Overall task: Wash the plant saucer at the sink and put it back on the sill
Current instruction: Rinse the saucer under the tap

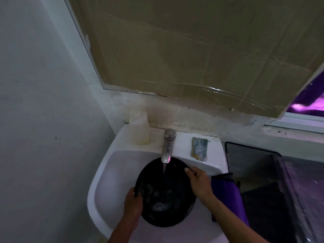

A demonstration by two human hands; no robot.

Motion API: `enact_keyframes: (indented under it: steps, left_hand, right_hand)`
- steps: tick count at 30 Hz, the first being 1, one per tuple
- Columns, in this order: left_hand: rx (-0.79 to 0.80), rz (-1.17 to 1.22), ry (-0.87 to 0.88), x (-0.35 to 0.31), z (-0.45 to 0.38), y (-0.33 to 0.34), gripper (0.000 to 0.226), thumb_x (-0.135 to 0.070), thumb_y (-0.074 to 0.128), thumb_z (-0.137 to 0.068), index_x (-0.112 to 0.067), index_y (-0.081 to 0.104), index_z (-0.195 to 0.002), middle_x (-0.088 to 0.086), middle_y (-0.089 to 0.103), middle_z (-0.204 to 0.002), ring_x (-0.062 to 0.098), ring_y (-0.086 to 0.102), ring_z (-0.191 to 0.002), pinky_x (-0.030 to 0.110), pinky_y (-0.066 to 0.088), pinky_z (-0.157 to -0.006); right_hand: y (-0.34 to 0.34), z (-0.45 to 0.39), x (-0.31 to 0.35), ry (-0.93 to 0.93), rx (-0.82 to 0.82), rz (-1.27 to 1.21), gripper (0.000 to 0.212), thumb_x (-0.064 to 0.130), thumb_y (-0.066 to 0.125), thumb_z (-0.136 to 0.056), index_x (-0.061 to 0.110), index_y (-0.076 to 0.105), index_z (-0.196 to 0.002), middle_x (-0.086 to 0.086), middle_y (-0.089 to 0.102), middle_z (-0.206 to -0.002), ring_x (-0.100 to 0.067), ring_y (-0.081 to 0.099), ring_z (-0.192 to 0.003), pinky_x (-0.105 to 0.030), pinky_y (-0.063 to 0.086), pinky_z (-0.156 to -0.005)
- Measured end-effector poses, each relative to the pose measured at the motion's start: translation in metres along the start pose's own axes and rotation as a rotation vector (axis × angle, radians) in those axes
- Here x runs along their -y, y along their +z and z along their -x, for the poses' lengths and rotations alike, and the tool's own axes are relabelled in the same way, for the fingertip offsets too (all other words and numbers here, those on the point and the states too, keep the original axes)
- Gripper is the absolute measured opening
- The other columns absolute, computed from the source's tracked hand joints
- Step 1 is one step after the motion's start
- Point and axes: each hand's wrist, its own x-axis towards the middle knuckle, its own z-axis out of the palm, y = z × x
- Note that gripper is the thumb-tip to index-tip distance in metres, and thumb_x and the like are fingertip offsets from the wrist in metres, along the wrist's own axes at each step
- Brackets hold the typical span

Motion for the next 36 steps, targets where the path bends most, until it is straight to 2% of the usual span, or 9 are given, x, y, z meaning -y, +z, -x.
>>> enact_keyframes:
  steps: [3, 8, 13, 17, 20, 24, 27, 31, 36]
  left_hand:
    - [0.066, -0.087, -0.014, -0.002, 0.002, -0.002, 0.026, -0.009, 0.046, -0.098, -0.007, 0.061, -0.119, 0.018, 0.065, -0.116, 0.029, 0.062, -0.101, 0.037, 0.052, -0.089]
    - [0.197, -0.191, -0.072, -0.007, 0.009, -0.002, 0.039, -0.009, 0.041, -0.097, -0.006, 0.052, -0.134, 0.016, 0.061, -0.128, 0.029, 0.061, -0.110, 0.037, 0.050, -0.097]
    - [0.360, -0.200, -0.125, -0.015, 0.016, 0.005, 0.034, -0.023, 0.044, -0.098, -0.007, 0.059, -0.124, 0.008, 0.066, -0.111, 0.022, 0.065, -0.096, 0.035, 0.055, -0.089]
    - [0.423, -0.155, -0.137, -0.018, 0.016, 0.018, 0.033, -0.013, 0.051, -0.093, -0.010, 0.057, -0.125, 0.013, 0.067, -0.114, 0.026, 0.066, -0.100, 0.042, 0.054, -0.094]
    - [0.524, -0.131, -0.175, -0.024, 0.019, 0.028, 0.039, -0.011, 0.052, -0.091, -0.016, 0.054, -0.130, 0.011, 0.068, -0.115, 0.026, 0.067, -0.099, 0.040, 0.057, -0.088]
    - [0.580, -0.206, -0.189, -0.035, 0.029, 0.036, 0.049, -0.027, 0.052, -0.096, -0.019, 0.039, -0.142, 0.003, 0.057, -0.123, 0.023, 0.059, -0.107, 0.031, 0.052, -0.077]
    - [0.594, -0.224, -0.131, -0.042, 0.028, 0.042, 0.061, -0.032, 0.053, -0.096, -0.024, 0.027, -0.151, 0.005, 0.048, -0.141, 0.026, 0.054, -0.119, 0.029, 0.051, -0.075]
    - [0.558, -0.271, 0.012, -0.060, 0.024, 0.044, 0.059, -0.032, 0.053, -0.097, -0.016, 0.032, -0.150, 0.010, 0.041, -0.151, 0.028, 0.046, -0.132, 0.040, 0.047, -0.104]
    - [0.551, -0.289, 0.121, -0.081, 0.022, 0.043, 0.062, -0.036, 0.053, -0.097, -0.018, 0.028, -0.151, 0.012, 0.039, -0.153, 0.025, 0.046, -0.134, 0.035, 0.041, -0.109]
  right_hand:
    - [-0.004, 0.011, 0.001, 0.086, -0.023, 0.048, 0.025, 0.034, 0.059, -0.093, 0.024, 0.066, -0.071, 0.006, 0.068, -0.072, -0.012, 0.063, -0.070, -0.026, 0.047, -0.061]
    - [-0.014, 0.028, 0.011, 0.216, -0.094, 0.048, 0.028, 0.040, 0.065, -0.087, 0.021, 0.068, -0.066, 0.006, 0.068, -0.068, -0.013, 0.064, -0.068, -0.026, 0.046, -0.058]
    - [-0.027, 0.039, 0.022, 0.292, -0.154, 0.024, 0.029, 0.046, 0.069, -0.080, 0.020, 0.071, -0.068, 0.005, 0.071, -0.067, -0.013, 0.067, -0.065, -0.032, 0.056, -0.058]
    - [-0.036, 0.045, 0.030, 0.293, -0.180, 0.010, 0.033, 0.053, 0.071, -0.074, 0.020, 0.071, -0.069, 0.005, 0.073, -0.067, -0.013, 0.069, -0.066, -0.038, 0.060, -0.061]
    - [-0.041, 0.049, 0.037, 0.265, -0.232, 0.045, 0.035, 0.054, 0.072, -0.071, 0.020, 0.070, -0.067, 0.005, 0.072, -0.065, -0.015, 0.069, -0.067, -0.039, 0.058, -0.063]
    - [-0.041, 0.063, 0.051, 0.175, -0.308, 0.154, 0.033, 0.055, 0.072, -0.070, 0.023, 0.068, -0.067, 0.010, 0.070, -0.063, -0.008, 0.066, -0.065, -0.034, 0.055, -0.063]
    - [-0.044, 0.074, 0.059, 0.055, -0.349, 0.332, 0.029, 0.053, 0.068, -0.076, 0.026, 0.064, -0.070, 0.012, 0.067, -0.067, -0.013, 0.065, -0.068, -0.032, 0.050, -0.061]
    - [-0.053, 0.084, 0.061, -0.082, -0.432, 0.432, 0.015, 0.035, 0.068, -0.084, 0.022, 0.068, -0.093, 0.002, 0.073, -0.087, -0.020, 0.069, -0.080, -0.035, 0.055, -0.067]
    - [-0.067, 0.094, 0.059, -0.123, -0.581, 0.471, 0.012, 0.021, 0.068, -0.085, 0.021, 0.064, -0.096, -0.003, 0.073, -0.085, -0.029, 0.068, -0.078, -0.039, 0.053, -0.063]
